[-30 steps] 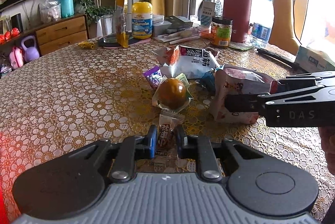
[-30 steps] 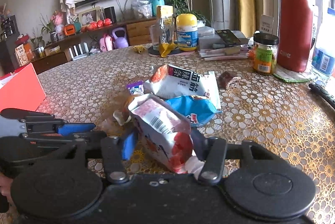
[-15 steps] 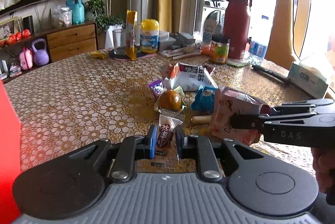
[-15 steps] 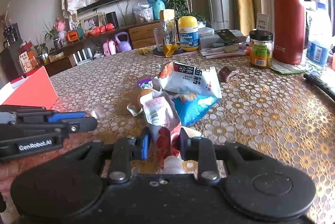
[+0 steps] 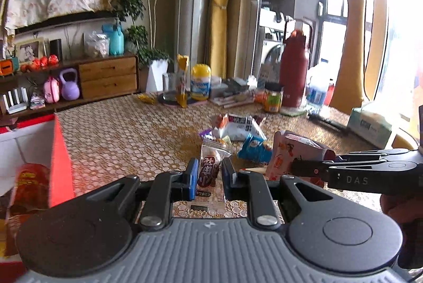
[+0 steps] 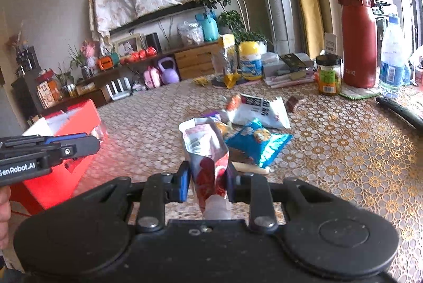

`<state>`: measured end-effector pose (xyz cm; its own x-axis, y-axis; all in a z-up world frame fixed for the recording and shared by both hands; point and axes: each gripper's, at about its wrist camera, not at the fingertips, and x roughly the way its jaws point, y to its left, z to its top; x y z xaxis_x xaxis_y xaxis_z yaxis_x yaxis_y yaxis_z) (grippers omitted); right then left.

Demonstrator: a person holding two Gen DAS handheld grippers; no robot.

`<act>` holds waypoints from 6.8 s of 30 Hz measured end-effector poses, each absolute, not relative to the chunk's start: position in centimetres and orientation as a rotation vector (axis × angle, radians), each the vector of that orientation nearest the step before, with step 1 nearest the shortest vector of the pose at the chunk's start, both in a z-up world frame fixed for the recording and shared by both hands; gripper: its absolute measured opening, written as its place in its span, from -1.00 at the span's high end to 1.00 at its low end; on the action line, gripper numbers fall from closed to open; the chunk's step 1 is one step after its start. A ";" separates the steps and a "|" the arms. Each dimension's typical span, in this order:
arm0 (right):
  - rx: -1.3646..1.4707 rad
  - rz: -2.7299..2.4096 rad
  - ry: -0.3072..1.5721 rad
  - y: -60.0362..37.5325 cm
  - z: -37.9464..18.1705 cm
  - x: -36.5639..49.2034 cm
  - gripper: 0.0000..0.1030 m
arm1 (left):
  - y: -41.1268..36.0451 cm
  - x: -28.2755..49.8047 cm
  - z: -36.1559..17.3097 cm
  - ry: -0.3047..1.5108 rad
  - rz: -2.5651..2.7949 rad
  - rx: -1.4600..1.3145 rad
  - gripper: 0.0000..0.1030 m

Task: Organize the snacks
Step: 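Carry both snacks over the box and open both grippers to drop them, then move both open tools back over the remaining snacks, then grasp the brown wrapped egg with the left gripper while the right grasps the blue packet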

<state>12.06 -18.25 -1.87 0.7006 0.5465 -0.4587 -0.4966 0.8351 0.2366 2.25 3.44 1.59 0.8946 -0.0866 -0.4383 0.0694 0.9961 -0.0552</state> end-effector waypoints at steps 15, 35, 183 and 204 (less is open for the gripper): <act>0.069 0.780 0.443 -12.3 3.1 8.4 0.50 | 9.3 -4.0 5.8 0.351 0.079 -0.073 0.64; -0.080 1.121 0.445 4.8 5.6 6.8 0.50 | 22.1 -7.8 3.8 0.449 0.391 -0.136 0.64; -0.099 0.463 0.559 -16.4 -5.9 23.6 -0.86 | 2.5 8.8 -3.2 0.606 -0.057 0.039 -0.96; 0.028 0.482 0.603 -18.3 -7.6 25.5 0.27 | 0.7 17.6 -5.0 0.622 -0.093 0.035 -0.96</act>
